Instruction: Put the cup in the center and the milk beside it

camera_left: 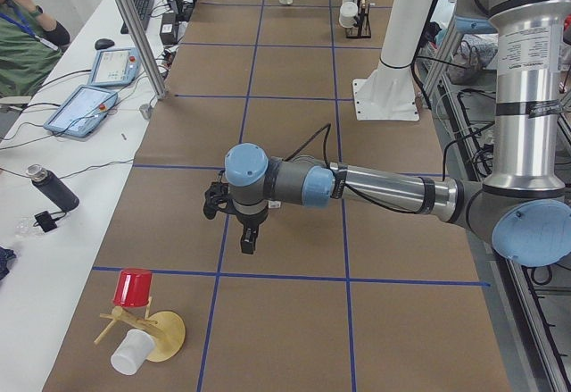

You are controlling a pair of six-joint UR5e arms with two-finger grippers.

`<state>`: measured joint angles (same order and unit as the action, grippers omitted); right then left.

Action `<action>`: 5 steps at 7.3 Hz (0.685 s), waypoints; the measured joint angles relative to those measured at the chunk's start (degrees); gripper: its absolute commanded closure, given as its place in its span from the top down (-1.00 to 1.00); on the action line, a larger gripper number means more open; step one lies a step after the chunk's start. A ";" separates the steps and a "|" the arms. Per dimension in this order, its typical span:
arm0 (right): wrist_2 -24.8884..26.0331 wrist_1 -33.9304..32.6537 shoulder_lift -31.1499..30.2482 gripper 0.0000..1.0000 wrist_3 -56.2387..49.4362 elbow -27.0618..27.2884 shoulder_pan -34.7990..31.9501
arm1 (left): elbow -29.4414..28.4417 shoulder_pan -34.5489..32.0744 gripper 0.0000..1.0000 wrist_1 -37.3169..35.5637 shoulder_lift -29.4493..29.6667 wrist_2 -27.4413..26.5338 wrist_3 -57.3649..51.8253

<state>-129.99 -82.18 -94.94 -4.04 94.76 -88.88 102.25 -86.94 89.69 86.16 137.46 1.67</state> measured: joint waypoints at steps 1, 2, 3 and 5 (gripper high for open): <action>0.00 0.00 0.01 1.00 0.00 0.02 0.01 | 0.12 0.04 0.97 0.07 0.13 0.02 0.02; 0.00 0.02 0.01 1.00 -0.08 0.22 0.00 | 0.35 0.07 0.97 0.16 0.55 0.01 0.08; 0.00 0.06 0.04 1.00 -0.27 0.61 -0.01 | 0.61 0.08 0.97 0.22 1.30 0.00 0.11; 0.04 0.20 0.28 1.00 -0.43 1.33 0.03 | 2.25 0.03 0.97 0.73 2.52 0.07 -0.02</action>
<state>-129.95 -81.97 -94.66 -4.47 96.09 -88.85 104.50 -86.91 90.42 88.69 137.53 1.65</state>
